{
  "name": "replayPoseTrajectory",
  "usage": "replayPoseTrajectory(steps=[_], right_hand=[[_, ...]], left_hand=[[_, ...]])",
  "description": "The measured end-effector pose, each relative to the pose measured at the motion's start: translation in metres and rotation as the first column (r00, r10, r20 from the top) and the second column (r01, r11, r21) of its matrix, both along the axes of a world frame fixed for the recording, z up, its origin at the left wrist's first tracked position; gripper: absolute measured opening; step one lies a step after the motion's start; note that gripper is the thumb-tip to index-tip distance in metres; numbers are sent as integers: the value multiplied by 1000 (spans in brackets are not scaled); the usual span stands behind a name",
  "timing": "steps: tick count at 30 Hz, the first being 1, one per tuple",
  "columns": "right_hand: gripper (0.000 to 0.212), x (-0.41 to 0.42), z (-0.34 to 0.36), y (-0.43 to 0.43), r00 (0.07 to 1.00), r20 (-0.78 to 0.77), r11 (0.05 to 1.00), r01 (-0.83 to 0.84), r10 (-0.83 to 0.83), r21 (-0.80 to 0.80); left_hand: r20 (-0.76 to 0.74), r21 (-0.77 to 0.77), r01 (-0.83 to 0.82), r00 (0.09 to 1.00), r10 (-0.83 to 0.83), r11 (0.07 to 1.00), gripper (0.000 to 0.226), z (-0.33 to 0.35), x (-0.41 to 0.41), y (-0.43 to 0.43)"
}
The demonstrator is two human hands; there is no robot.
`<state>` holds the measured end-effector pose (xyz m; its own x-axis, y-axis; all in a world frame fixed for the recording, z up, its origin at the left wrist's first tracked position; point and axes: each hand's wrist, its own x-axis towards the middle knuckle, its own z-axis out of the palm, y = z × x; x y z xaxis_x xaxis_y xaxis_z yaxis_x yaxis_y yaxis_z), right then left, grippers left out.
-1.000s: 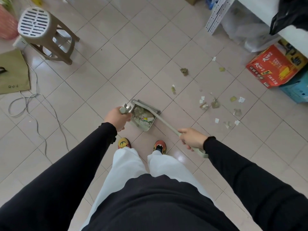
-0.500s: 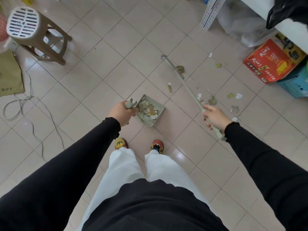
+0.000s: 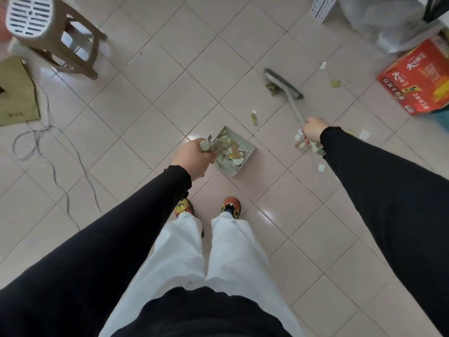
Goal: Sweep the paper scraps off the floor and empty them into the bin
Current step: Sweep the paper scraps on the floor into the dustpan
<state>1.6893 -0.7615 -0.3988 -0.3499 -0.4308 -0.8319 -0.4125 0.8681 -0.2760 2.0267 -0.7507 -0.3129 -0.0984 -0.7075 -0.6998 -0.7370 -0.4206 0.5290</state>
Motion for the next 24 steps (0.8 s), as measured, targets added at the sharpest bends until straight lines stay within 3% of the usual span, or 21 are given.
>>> replayPoseTrajectory(steps=[2,7,10,15,19,24], right_hand=[[49,7,-6,25,999,8,999,-37,36,33],[54,41,43,98,992,107,994,-81,73,75],[54,45,70,127,986,166,997,-38,27,61],[46,22,116,160,945,294,990,130,-141,56],[50,34,122,172,983,182,999,36,-31,-23],[55,37,72,126,991,57,992,-119,121,-44]], left_hand=[[-8,-1,5,1000,-5,1000,18,0,-4,1],[-15,-7,21,1000,-21,1000,17,2,-9,3],[-18,-11,43,999,-43,999,7,3,-8,2],[-17,2,58,998,-58,998,10,4,-4,1],[-12,27,44,999,-43,999,15,3,-4,6],[8,31,-2,1000,2,1000,17,5,-21,12]])
